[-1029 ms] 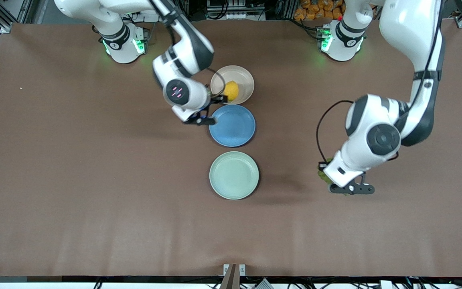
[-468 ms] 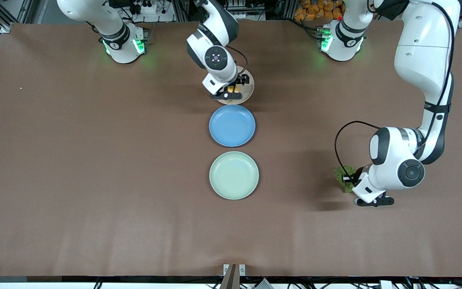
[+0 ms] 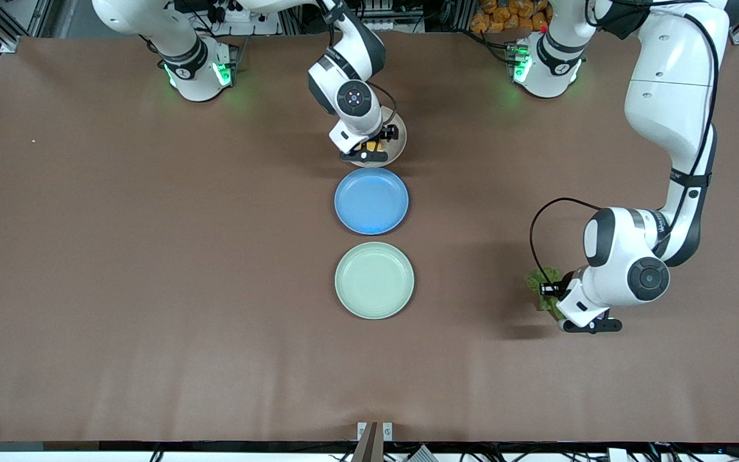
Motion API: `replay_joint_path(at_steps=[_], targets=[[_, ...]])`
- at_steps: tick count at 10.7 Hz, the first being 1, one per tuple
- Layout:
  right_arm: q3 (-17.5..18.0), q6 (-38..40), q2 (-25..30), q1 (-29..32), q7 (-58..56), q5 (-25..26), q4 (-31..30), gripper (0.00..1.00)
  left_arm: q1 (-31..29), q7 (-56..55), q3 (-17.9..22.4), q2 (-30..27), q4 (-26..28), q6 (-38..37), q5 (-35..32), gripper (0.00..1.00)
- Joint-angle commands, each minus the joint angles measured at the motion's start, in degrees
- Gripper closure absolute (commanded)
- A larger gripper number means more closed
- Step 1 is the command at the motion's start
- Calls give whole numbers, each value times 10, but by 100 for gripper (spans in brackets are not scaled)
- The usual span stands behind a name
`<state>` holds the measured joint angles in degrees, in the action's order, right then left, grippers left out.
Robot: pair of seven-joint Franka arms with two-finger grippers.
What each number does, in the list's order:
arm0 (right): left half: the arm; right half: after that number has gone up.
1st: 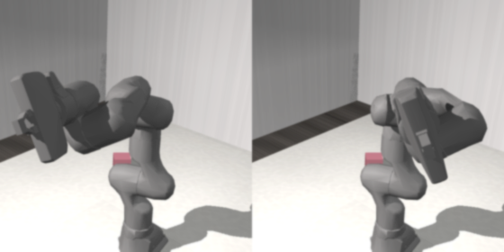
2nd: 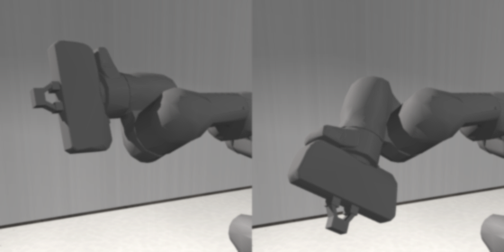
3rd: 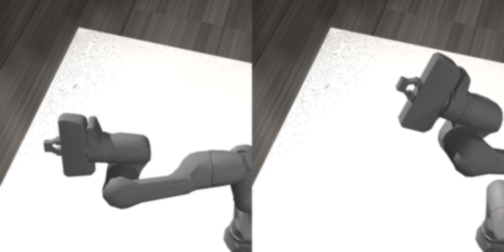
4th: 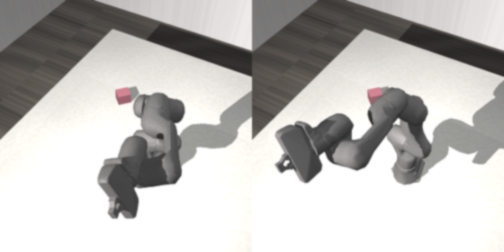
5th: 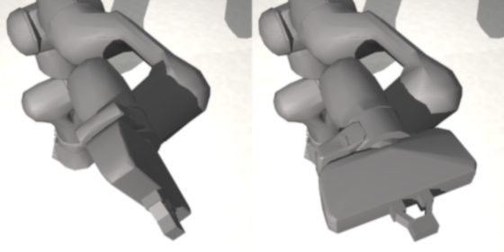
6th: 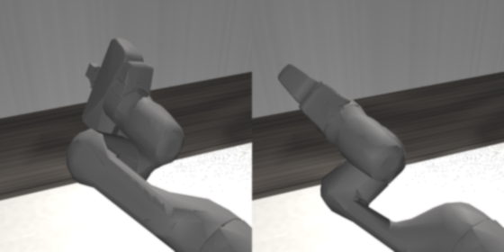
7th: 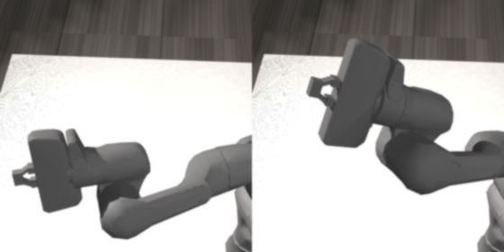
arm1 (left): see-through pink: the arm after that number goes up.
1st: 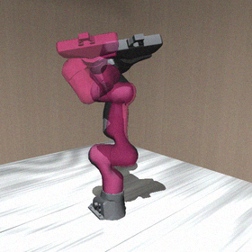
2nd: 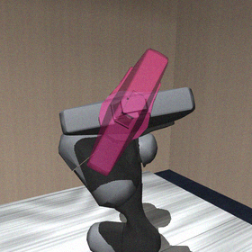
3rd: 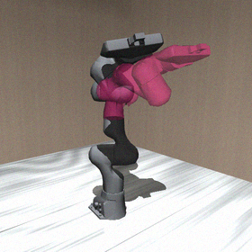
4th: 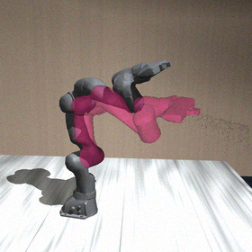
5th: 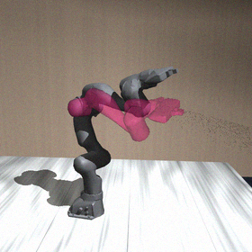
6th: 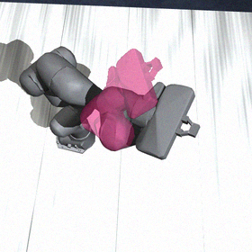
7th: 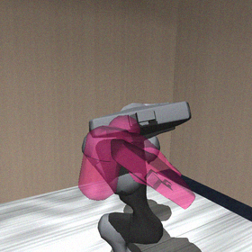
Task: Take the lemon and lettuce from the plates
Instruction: 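Move the lettuce with the left gripper while the right gripper grasps the lemon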
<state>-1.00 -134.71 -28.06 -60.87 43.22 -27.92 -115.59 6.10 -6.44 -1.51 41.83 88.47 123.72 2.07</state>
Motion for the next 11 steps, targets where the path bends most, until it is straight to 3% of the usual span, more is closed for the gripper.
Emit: replay_joint_path(at_steps=[1,2,3,4,5,9,11], targets=[[-2,-9,-2,-3,5,-9,-6,0,0,19,-1,-51,-1,-22,15,0],[-2,-11,-2,-3,6,-9,-6,0,-3,20,-1,-75,-2,-50,15,0],[-2,-13,-2,-1,25,-9,-6,27,-5,23,-1,-97,-2,-67,16,0],[-2,-20,-2,-2,37,-8,-5,76,-6,27,0,-114,-3,-80,16,0],[-2,-29,-2,-2,39,-9,-6,100,-6,28,0,-128,-3,-89,16,0],[-3,-28,17,2,79,-9,-2,100,-6,26,2,-186,-25,-146,7,0],[-7,-7,53,15,80,-9,-6,100,-6,26,5,-226,-35,-189,6,0]])
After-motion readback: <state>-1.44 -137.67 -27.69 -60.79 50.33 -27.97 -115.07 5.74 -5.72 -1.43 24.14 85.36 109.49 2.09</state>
